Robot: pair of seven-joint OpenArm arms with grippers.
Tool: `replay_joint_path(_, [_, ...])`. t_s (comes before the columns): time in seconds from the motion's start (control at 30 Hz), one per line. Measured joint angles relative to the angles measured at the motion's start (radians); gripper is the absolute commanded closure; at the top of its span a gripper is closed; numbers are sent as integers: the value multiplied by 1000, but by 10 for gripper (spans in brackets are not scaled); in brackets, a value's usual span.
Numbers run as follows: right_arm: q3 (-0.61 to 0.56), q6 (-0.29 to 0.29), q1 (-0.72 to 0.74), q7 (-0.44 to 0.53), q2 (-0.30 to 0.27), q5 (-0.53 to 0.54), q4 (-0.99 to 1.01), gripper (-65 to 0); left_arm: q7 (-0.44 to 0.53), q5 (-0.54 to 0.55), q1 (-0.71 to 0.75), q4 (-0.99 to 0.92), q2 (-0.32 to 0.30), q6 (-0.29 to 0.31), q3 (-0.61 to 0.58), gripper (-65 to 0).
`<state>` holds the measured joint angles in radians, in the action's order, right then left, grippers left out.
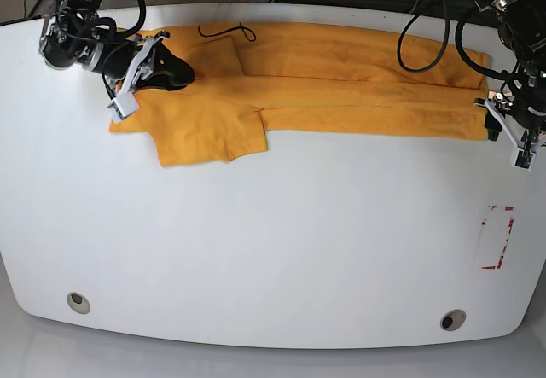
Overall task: Layout the t-shirt on the table in an organized manner, then fold the t-shirt properly
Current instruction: 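Grasp the protruding sleeve with the right gripper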
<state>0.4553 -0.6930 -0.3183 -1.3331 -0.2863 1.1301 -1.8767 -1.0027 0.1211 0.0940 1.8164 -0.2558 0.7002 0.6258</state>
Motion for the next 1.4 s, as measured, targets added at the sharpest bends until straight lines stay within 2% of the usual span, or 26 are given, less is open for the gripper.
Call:
replay_joint_path(0.03, [5,0,15,14,1,-29,0,-325,0,0,0,0,0,0,0,-367])
replay_joint_path(0.07, [10,1,30,32,1,-59,0,-422,0,0,0,0,1,0,0,-367])
replay_joint_path(0.1, [14,0,45,52,0,-91,0,-450,0,0,0,0,1,0,0,-367])
replay_joint_path(0.13, [15,5,63,64,1,-115,0,-525,0,1,0,0,1,0,0,-367])
replay_joint_path(0.23, [14,-4,100,95,19,-208,0,-645,0,0,0,0,0,0,0,-367])
replay_joint_path(0.27, [14,-3,115,103,32,-251,3,-650,0,0,0,0,1,0,0,-367])
replay_joint_path(0.53, [10,-3,285,125,113,-560,138,-650,0,0,0,-1,0,0,3,-367])
replay_joint_path(0.7, [11,9,383,142,122,-651,324,-650,1,1,0,-1,1,0,4,-367])
replay_joint_path(0.73, [13,-8,393,168,121,-644,353,-650,0,0,0,-1,0,0,4,-367])
replay_joint_path(0.9, [12,-7,410,274,117,-635,486,-650,0,0,2,-1,0,0,4,-367])
replay_joint_path(1.0, [10,-14,420,275,102,-605,523,-650,0,1,2,-1,0,0,4,-367])
replay_joint_path(1.17, [-21,-6,426,284,108,-613,527,-639,0,1,3,-1,1,0,4,-367])
replay_joint_path(1.4, [-112,-7,427,286,126,-608,524,-449,0,0,3,-2,1,0,4,-367])
